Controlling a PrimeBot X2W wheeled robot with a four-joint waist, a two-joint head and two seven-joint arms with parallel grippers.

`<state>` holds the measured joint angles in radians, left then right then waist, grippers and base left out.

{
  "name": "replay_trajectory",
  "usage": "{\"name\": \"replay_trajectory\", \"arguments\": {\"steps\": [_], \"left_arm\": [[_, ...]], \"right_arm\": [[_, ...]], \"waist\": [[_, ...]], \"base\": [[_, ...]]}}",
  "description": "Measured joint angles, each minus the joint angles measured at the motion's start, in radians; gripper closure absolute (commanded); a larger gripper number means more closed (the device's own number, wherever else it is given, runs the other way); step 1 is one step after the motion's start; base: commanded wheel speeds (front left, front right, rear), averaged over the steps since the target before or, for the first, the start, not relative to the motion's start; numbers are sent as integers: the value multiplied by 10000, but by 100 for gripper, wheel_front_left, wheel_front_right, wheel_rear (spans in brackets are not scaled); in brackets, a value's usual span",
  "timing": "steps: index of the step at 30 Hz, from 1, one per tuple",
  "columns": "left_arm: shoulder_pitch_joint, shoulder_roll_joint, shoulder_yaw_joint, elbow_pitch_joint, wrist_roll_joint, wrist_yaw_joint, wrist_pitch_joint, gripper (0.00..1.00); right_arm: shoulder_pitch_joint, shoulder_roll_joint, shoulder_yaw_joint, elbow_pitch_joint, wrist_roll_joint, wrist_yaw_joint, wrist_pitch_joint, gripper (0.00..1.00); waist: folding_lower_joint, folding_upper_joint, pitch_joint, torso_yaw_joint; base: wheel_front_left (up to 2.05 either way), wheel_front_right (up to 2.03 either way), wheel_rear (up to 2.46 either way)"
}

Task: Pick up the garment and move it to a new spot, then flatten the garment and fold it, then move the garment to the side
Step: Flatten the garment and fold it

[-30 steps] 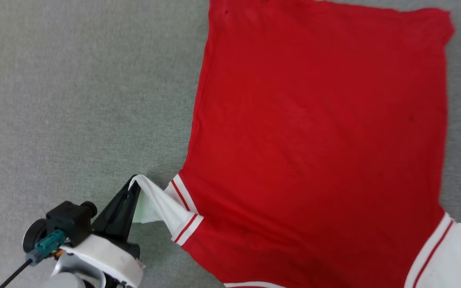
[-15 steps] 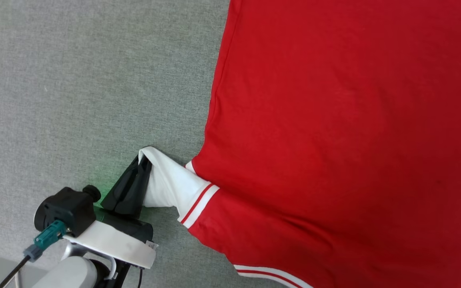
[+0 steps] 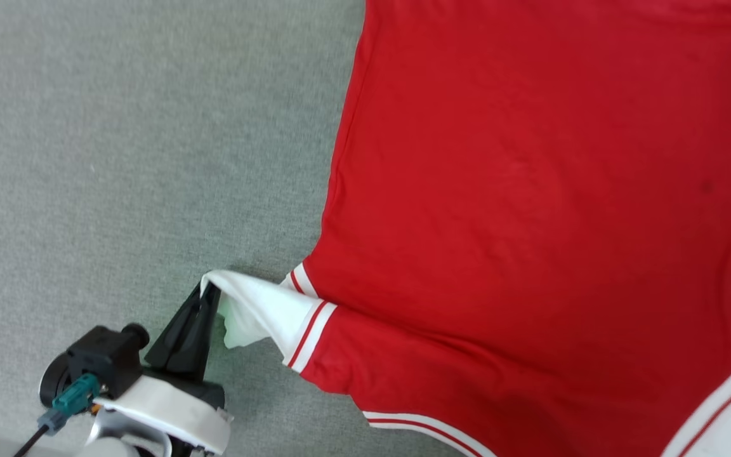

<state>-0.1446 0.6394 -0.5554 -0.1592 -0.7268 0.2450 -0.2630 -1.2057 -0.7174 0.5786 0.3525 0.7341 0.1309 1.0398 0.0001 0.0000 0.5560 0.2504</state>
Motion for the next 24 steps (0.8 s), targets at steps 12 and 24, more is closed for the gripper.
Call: {"name": "replay_trajectory", "arguments": {"steps": [12,24], "left_arm": [[1183,422,169,-84,-359,439,77,100],[1812,708,244,-265,-462,702,134,100]], "right_arm": [[2530,-3035,1076,-2930,1808,2,-1854,100],[8368,-4600,775,-3628,2957,0,-3636,100]], "waist": [[-2,0,-1941,-929],[-2,0,-2793,-2007]], "base": [[0,0,0],[0,0,0]]}}
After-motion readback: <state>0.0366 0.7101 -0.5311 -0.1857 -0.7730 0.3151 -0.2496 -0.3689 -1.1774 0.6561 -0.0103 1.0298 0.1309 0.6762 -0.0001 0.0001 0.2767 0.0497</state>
